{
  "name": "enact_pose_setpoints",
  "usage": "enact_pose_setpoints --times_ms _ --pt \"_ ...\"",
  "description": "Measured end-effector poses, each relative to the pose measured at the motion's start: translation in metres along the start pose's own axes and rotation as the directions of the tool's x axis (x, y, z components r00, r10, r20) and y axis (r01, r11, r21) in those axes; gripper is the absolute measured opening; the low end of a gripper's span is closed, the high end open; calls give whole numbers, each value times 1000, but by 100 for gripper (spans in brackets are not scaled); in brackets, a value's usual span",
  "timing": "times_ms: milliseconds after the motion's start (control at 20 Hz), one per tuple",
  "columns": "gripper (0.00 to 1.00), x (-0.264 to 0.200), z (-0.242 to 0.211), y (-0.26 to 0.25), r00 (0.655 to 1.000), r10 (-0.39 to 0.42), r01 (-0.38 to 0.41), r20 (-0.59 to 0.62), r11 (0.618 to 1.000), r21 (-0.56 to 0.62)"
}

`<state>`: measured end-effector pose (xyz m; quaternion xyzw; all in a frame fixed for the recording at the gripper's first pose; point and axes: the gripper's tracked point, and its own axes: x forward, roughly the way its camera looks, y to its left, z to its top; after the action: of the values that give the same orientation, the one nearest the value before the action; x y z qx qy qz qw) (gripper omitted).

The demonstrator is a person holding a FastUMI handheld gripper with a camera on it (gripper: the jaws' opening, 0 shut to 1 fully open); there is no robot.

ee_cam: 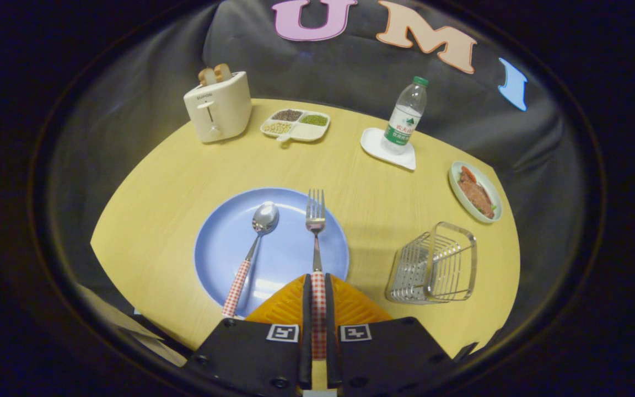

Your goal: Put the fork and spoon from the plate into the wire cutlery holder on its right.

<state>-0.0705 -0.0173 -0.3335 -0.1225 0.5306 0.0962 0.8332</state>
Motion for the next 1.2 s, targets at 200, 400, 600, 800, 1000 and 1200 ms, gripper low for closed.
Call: enact_pose_setpoints --times_ms 200,400,600,800,1000,1200 --pt "13 -17 10 -23 1000 5 -5 5 1000 14" --pt "13 -33 13 -50 1000 -4 4 -4 1000 2" --pt "13 -48 10 -73 1000 -9 9 -19 1000 -25" --pt "13 -55 4 -93 998 9 -11 -55 999 -39" --pt "13 -64 -7 -118 995 7 -14 -100 997 -71" --pt "13 -69 -11 -134 990 26 -40 -141 995 -93"
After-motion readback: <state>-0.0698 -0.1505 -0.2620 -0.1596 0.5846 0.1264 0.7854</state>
